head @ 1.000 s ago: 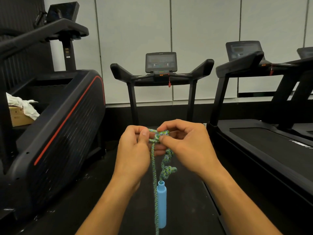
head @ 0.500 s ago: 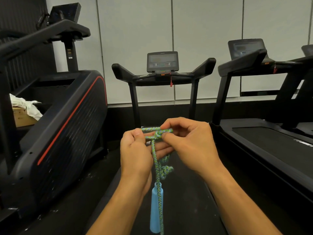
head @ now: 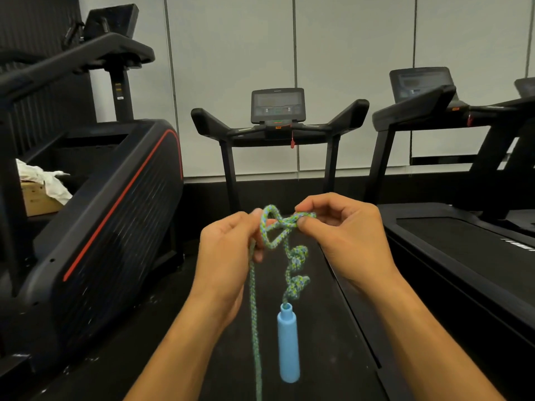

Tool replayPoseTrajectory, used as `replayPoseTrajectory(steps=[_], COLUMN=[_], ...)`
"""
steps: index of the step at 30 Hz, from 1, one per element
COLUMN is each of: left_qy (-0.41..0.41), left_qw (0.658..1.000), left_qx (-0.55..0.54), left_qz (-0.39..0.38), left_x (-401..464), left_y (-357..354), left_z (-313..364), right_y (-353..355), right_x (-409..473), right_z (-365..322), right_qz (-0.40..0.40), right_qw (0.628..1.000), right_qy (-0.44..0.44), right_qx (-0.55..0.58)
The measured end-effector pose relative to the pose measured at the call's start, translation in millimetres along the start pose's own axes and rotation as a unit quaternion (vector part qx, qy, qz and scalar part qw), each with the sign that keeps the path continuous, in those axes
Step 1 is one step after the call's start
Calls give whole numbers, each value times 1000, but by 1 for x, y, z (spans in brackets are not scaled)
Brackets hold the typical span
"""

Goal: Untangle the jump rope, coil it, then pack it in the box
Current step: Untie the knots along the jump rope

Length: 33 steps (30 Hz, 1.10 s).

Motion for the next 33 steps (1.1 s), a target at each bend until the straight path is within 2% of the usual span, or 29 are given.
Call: replayPoseTrajectory(steps=[3,7,9,11,14,18,21,23,24,27,29,33], left_qy=[-49,-132,-174,-201,-217,-197,-182,-180,-188,-228,-239,-255], left_qw=[994,974,961,952,942,948,951,952,952,949,950,942], left_qx=[92,178,213,229,235,193,129,108,111,150,159,171], left_qz=[-27,-44,-32,13,100,157,215,222,213,158,124,135], left_x=[-4,-8,-8,-6,-4,4,7,9,7,-2,-7,-4], left_y=[-4,-8,-5,5,26,52,75,79,74,47,36,47], left_z=[5,20,30,39,51,53,54,57,59,64,62,66], right_y=[-4,-20,-30,-36,-34,-32,-21,-30,-45,-109,-128,-114], right_x=[-2,-6,-12,-16,-17,-18,-13,-19,-30,-75,-81,-58], right_z=[2,12,14,12,9,12,16,27,32,34,28,25], right_qz=[-10,-81,-130,-171,-196,-202,-167,-168,-200,-345,-356,-273], right_qw=[1000,990,970,956,946,925,917,909,899,836,845,909], right_qy=[-19,-92,-143,-162,-176,-217,-237,-271,-294,-344,-309,-242], right_qx=[10,75,146,177,189,239,272,268,257,252,253,201])
Point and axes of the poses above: each hand's wrist, its own x-axis towards the middle knuckle, its own y-axis out of the back of the hand, z = x × y, the point moved 9 cm from there along x, towards the middle knuckle, and after that the axes turned 2 degrees about z, right-handed, at the moved point
